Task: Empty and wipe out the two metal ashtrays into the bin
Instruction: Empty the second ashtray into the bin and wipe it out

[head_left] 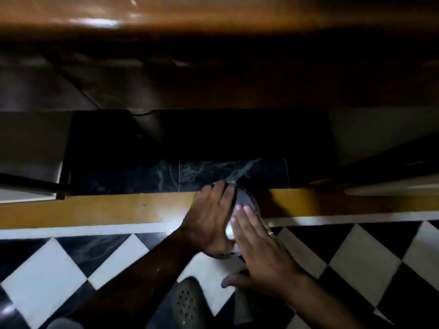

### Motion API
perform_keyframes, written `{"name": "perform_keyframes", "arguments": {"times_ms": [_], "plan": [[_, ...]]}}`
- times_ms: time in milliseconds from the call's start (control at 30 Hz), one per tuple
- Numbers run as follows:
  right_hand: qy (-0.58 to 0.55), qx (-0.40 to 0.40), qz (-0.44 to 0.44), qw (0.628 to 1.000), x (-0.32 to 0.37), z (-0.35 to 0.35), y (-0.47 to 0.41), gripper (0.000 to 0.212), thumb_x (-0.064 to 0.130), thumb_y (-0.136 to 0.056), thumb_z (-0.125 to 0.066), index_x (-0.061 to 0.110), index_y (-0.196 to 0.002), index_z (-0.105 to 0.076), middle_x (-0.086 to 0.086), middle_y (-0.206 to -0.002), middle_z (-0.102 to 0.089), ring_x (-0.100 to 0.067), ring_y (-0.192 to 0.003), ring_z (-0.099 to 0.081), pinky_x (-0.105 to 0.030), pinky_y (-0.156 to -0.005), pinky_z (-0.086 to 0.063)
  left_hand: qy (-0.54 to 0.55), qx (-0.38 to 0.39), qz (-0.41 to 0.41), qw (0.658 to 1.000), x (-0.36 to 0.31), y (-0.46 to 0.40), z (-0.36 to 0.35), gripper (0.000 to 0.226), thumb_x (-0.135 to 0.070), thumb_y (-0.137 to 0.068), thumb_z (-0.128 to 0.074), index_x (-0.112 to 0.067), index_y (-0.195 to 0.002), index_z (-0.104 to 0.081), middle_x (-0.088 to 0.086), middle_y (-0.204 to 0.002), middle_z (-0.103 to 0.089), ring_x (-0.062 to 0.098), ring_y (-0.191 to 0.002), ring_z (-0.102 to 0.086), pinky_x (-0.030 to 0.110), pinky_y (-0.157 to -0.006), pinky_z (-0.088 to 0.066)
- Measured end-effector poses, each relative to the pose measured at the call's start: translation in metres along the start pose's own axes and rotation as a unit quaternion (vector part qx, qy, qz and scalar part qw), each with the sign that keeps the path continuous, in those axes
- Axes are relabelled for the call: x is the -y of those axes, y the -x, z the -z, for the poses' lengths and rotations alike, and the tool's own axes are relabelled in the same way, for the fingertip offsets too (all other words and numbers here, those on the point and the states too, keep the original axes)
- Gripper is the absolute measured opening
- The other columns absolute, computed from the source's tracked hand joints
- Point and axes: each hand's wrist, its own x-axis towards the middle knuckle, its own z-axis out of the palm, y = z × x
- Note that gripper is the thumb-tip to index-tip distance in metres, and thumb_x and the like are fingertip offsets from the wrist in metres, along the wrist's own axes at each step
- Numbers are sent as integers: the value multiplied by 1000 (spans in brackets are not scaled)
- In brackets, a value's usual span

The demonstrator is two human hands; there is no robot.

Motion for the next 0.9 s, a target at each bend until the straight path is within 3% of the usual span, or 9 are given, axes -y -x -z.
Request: {"name": "perform_keyframes", "arguments": {"times_ms": [67,233,300,400,500,567,733,800,900], "plan": [[6,48,-17,999,-3,-8,1,115,88,-74,-26,0,-147,-26,-17,-159,-8,-30,-149,-12,-43,-115,-12,-16,22,4,1000,7,2,-9,125,-80,-56,-61,12,-140,-43,29,-138,-54,46,-117,-56,51,-93,-50],[-22,-181,-33,983,3,24,11,108,77,-81,-27,-4,-148,-4,-18,-160,10,-37,-149,-1,-43,-123,-5,-40,35,36,998,10,11,-18,133,-79,-51,-60,7,-148,-31,28,-146,-44,44,-122,-50,52,-101,-45],[-3,-117,-11,993,-1,6,10,111,82,-78,-25,-1,-149,-4,-17,-160,12,-34,-149,3,-49,-121,-14,-39,26,35,998,8,8,-19,131,-79,-52,-58,6,-148,-31,27,-147,-44,43,-124,-50,52,-103,-44],[35,61,23,997,-10,-28,6,118,88,-66,-39,4,-149,-23,-16,-160,-15,-24,-149,7,-44,-113,-32,-55,31,17,998,4,8,-20,118,-75,-58,-59,5,-144,-40,25,-144,-50,41,-125,-51,50,-100,-46],[26,-13,6,1000,-4,-16,7,114,80,-70,-49,3,-149,-21,-18,-160,-11,-28,-148,-5,-39,-114,-17,-23,-19,38,999,7,13,-24,93,-49,-72,-68,-2,-147,-39,20,-146,-50,37,-131,-50,44,-108,-43],[26,-86,-10,996,-1,-8,8,107,69,-76,-55,1,-148,-15,-20,-159,-10,-33,-148,-9,-42,-119,-13,-25,-12,28,999,8,11,-32,110,-64,-63,-68,2,-147,-39,23,-146,-49,40,-133,-47,50,-109,-42],[100,13,14,995,-17,-44,4,86,27,-72,-74,8,-144,-32,-15,-156,-24,-35,-146,-13,-56,-112,-26,-57,-7,-21,998,-2,5,-32,110,-69,-58,-64,6,-137,-48,26,-135,-57,41,-118,-57,51,-95,-51],[57,-9,-23,998,-17,-38,1,79,16,-72,-73,8,-141,-35,-15,-155,-31,-34,-145,-23,-52,-111,-37,-38,-31,-4,999,-10,7,-27,92,-56,-71,-63,0,-141,-44,20,-139,-54,36,-123,-53,47,-100,-49],[-5,-15,-25,1000,-17,-19,1,72,17,-65,-72,11,-132,-47,-15,-147,-46,-32,-139,-39,-37,-100,-51,32,-27,10,999,-15,10,-17,109,-66,-52,-69,-7,-141,-44,13,-134,-56,31,-119,-54,44,-99,-49]]}}
